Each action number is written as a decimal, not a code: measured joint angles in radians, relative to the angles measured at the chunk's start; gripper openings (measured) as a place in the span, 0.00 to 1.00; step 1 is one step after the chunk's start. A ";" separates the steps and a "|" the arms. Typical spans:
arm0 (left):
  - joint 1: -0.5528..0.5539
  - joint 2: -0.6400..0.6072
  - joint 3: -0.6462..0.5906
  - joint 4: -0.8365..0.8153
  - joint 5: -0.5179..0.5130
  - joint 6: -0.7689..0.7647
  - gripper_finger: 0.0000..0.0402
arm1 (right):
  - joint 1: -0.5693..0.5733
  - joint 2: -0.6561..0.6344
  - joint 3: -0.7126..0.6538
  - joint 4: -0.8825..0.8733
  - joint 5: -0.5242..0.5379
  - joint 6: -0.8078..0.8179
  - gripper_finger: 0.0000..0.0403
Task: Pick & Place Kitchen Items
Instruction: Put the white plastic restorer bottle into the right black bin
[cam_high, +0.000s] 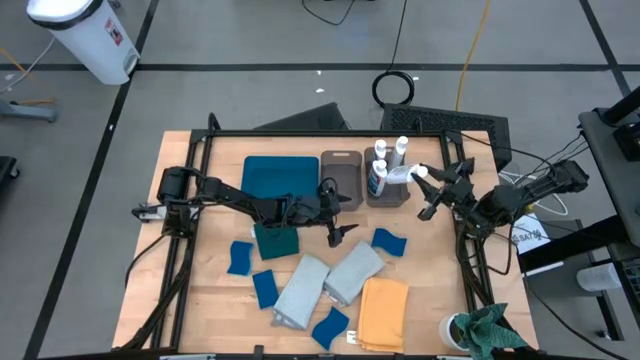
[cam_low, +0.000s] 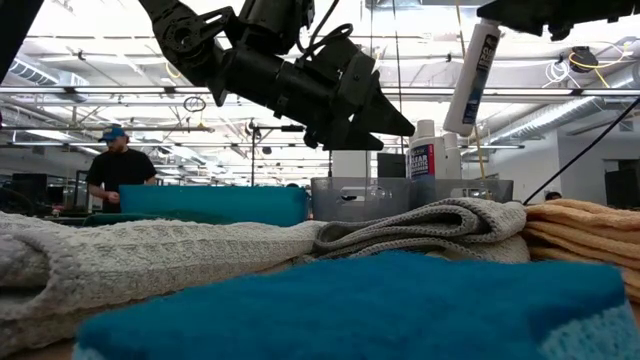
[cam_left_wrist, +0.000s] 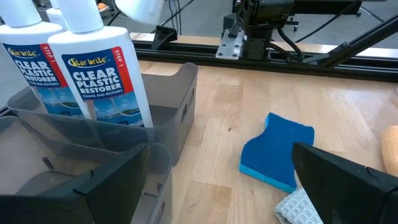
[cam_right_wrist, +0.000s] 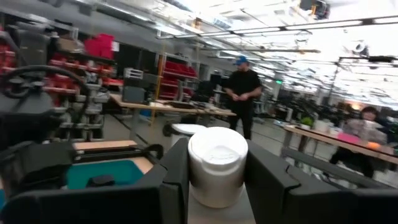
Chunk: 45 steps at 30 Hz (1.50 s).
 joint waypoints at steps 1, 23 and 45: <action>0.000 0.000 0.000 0.000 0.000 0.000 0.99 | 0.000 0.000 0.000 -0.004 -0.001 0.007 0.23; 0.000 0.000 0.000 0.000 0.000 -0.002 0.99 | -0.188 0.004 0.129 -0.529 -0.207 0.381 0.23; 0.000 0.000 0.000 -0.017 0.000 -0.021 0.99 | -0.640 0.005 0.110 -0.680 -0.582 0.527 0.23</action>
